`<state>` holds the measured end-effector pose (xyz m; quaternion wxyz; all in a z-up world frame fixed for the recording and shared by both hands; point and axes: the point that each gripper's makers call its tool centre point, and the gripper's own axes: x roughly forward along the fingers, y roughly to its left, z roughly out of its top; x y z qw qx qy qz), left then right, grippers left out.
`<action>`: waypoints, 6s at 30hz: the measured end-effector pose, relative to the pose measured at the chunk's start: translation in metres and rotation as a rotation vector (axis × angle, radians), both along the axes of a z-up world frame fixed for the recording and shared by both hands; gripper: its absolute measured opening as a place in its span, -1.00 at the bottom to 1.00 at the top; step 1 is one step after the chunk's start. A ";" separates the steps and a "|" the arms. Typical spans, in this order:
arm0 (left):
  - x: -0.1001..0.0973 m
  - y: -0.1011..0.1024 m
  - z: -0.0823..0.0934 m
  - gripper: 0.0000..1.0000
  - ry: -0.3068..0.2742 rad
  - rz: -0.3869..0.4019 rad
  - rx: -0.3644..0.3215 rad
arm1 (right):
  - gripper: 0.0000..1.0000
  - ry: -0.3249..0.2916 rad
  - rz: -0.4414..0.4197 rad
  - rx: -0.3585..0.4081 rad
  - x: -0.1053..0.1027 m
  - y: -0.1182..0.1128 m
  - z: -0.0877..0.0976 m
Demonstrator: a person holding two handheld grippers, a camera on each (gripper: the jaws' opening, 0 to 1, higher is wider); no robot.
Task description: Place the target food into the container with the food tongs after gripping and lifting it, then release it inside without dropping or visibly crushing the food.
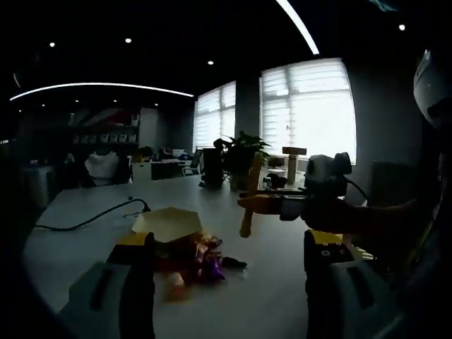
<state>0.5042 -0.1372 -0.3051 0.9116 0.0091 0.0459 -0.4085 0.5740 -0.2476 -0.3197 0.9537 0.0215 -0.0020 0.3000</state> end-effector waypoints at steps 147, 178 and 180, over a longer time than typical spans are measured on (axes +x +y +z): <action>0.013 0.042 -0.003 0.64 0.002 0.202 0.079 | -0.61 -0.002 0.072 -0.104 0.138 0.041 -0.014; -0.015 0.017 -0.005 0.72 -0.021 0.099 0.072 | -0.57 -0.034 0.161 -0.064 0.055 0.030 -0.010; -0.015 0.016 -0.004 0.73 -0.025 0.099 0.071 | -0.57 -0.007 0.139 -0.051 0.052 0.027 -0.013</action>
